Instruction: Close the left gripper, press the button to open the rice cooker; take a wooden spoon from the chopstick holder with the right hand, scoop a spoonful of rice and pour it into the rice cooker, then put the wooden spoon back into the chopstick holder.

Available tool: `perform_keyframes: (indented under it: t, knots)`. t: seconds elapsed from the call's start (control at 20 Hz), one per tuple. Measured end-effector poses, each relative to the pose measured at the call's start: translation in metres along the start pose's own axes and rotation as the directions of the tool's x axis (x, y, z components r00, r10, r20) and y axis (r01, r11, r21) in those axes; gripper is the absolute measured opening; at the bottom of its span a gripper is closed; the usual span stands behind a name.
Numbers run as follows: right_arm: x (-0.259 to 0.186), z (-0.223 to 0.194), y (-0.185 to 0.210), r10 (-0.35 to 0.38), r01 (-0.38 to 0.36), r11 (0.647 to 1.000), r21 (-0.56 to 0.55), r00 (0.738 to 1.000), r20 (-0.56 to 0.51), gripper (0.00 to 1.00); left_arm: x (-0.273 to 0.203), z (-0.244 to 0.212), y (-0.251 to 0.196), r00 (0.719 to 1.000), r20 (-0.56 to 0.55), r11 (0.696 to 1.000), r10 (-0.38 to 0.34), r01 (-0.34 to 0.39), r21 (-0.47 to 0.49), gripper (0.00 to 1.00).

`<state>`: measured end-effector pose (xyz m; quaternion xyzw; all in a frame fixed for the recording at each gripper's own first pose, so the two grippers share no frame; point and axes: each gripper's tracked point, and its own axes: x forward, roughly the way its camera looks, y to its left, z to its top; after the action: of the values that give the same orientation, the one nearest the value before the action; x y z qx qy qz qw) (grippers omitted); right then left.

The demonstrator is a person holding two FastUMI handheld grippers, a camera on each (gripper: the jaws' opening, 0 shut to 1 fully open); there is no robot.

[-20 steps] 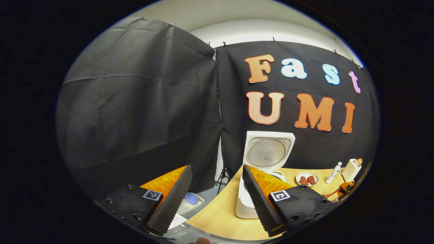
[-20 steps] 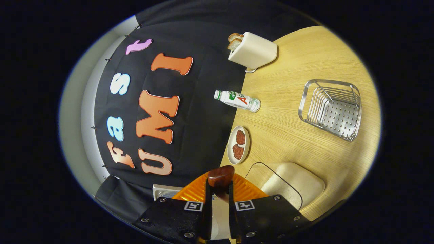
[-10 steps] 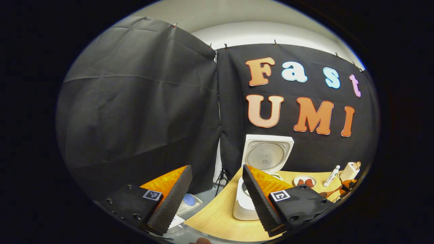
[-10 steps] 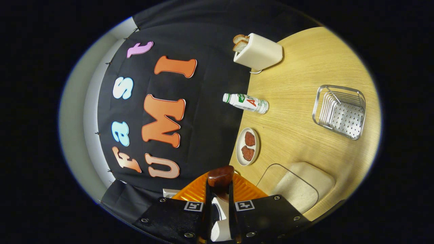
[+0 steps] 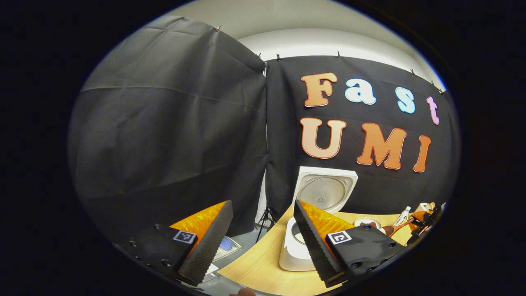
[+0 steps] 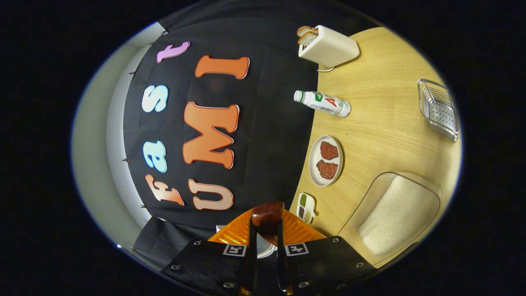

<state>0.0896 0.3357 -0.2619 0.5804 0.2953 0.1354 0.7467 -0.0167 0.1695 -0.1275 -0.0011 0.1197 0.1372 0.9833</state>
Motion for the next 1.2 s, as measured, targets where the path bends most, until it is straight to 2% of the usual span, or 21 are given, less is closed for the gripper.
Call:
perform_keyframes:
  t: [0.1,0.4,0.85,0.9,1.2]
  knots:
    - [0.009,-0.017,0.010,0.008,-0.008,1.000,-0.009,1.000,-0.018,0.20,0.006,-0.003,0.009,1.000,-0.009,1.000,0.015,-0.015,0.010,1.00]
    - [0.037,-0.063,0.027,-0.004,0.004,1.000,0.002,0.999,-0.044,0.20,0.028,-0.005,0.025,0.999,-0.037,1.000,-0.015,0.015,0.004,1.00]
    - [0.087,-0.120,0.067,-0.007,0.001,0.992,-0.122,0.999,-0.051,0.20,0.057,-0.013,0.067,0.997,-0.076,1.000,-0.011,0.010,-0.008,1.00]
    - [0.090,-0.125,0.069,-0.013,0.006,0.990,-0.141,0.999,-0.053,0.20,0.060,-0.014,0.069,0.997,-0.080,1.000,-0.009,0.008,-0.010,0.98]
    - [0.103,-0.151,0.066,-0.049,0.034,0.978,-0.205,0.996,-0.070,0.20,0.073,-0.022,0.082,0.995,-0.095,1.000,-0.021,0.019,-0.019,1.00]
